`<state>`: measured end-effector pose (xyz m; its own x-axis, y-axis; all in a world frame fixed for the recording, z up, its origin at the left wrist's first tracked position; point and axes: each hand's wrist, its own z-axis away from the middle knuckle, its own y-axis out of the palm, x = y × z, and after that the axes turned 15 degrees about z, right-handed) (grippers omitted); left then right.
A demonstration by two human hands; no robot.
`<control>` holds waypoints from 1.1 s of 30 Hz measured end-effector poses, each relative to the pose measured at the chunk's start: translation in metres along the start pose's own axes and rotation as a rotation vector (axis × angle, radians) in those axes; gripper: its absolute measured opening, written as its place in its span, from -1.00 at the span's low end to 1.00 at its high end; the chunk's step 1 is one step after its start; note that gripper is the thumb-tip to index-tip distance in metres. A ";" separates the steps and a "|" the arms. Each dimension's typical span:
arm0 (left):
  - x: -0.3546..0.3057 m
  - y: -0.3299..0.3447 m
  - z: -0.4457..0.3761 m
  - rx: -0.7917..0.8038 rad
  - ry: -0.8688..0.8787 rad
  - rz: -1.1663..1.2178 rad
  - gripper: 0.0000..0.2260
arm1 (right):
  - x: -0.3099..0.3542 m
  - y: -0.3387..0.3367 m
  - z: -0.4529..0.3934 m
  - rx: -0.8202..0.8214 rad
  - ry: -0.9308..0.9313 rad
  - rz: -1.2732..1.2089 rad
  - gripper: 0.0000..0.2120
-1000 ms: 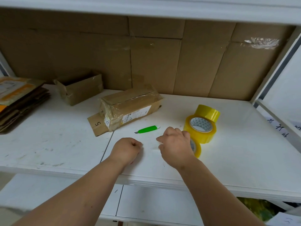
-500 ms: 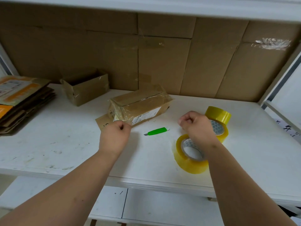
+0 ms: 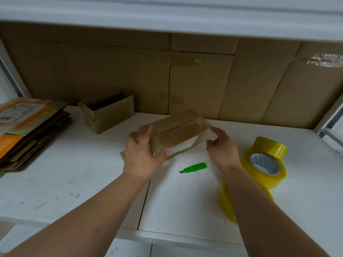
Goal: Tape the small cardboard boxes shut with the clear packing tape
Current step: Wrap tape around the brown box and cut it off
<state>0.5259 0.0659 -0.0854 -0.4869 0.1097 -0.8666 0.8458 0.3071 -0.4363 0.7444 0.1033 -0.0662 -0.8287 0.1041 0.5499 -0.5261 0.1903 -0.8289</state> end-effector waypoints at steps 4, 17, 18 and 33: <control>0.004 -0.004 -0.011 -0.048 0.008 0.058 -0.53 | -0.002 -0.001 -0.041 0.028 -0.006 0.059 -0.24; 0.004 0.003 -0.023 0.033 -0.345 0.652 -0.62 | 0.007 0.014 -0.077 0.208 0.127 -0.335 -0.72; 0.004 0.004 -0.024 -0.003 -0.365 0.676 -0.66 | 0.008 0.014 -0.076 0.205 0.119 -0.312 -0.78; 0.019 -0.020 -0.036 0.006 -0.496 0.723 -0.54 | -0.009 0.009 -0.067 0.635 0.138 -1.020 -0.51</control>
<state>0.4923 0.0960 -0.0845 0.3185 -0.1481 -0.9363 0.9123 0.3162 0.2603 0.7602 0.1691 -0.0718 0.0293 0.2960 0.9547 -0.9583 -0.2634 0.1111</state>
